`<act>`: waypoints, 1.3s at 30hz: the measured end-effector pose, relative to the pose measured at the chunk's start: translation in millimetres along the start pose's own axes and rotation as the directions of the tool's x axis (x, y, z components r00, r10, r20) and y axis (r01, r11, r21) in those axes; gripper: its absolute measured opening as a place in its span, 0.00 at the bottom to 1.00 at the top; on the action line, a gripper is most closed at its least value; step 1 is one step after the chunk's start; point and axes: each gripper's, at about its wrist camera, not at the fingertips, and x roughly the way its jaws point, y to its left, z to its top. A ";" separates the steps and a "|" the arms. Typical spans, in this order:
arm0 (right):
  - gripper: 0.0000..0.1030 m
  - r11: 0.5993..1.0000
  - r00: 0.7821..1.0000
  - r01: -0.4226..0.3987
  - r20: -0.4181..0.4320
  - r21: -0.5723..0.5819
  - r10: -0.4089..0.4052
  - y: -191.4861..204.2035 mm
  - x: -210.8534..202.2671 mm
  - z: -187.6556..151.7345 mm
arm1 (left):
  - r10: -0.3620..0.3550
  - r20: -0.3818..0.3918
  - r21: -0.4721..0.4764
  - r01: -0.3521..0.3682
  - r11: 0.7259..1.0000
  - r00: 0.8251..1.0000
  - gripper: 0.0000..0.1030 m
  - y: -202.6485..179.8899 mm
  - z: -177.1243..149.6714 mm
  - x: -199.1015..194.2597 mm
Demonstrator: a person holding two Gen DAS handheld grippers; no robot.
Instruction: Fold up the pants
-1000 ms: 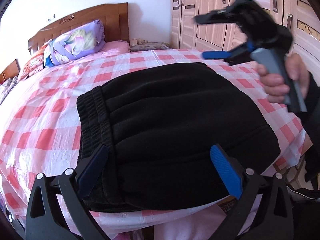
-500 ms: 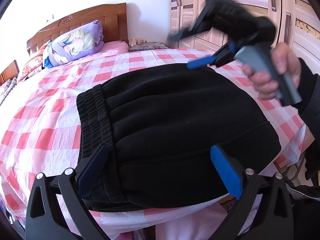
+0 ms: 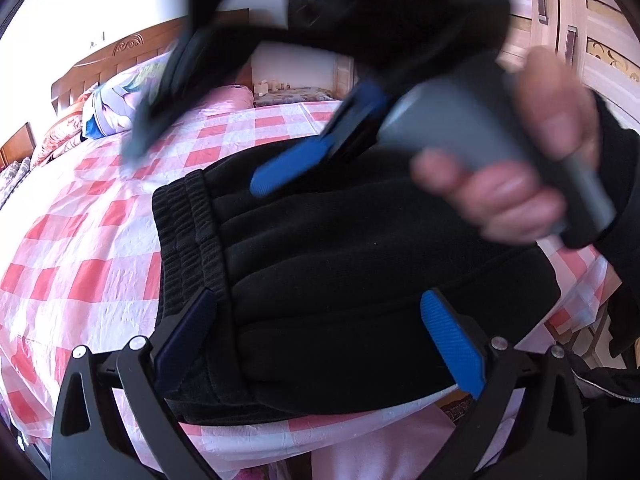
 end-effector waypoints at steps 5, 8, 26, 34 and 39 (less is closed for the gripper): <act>0.95 0.994 0.997 -0.067 0.049 0.090 0.063 -6.6 -2.4 16.6 | -0.021 -0.009 -0.049 0.020 0.999 1.000 0.99 14.3 1.4 1.9; 0.96 0.998 0.990 -0.053 0.132 0.031 0.048 11.2 -30.8 6.2 | -0.045 0.002 -0.093 0.045 0.995 0.999 0.98 23.4 1.6 -6.5; 0.96 0.987 0.866 -0.146 0.491 0.072 0.093 -51.8 -142.3 -232.2 | -0.062 0.045 -0.052 0.064 0.997 0.997 0.98 -8.1 0.9 -7.7; 0.95 0.983 0.840 -0.180 0.525 0.038 0.134 -51.4 -150.1 -247.5 | -0.021 -0.003 0.000 0.021 1.000 1.000 0.98 -16.4 5.7 3.9; 0.95 0.985 0.832 -0.165 0.543 0.049 0.112 -52.7 -156.5 -261.3 | -0.005 -0.003 0.005 0.005 1.000 1.000 0.98 -19.4 1.6 0.7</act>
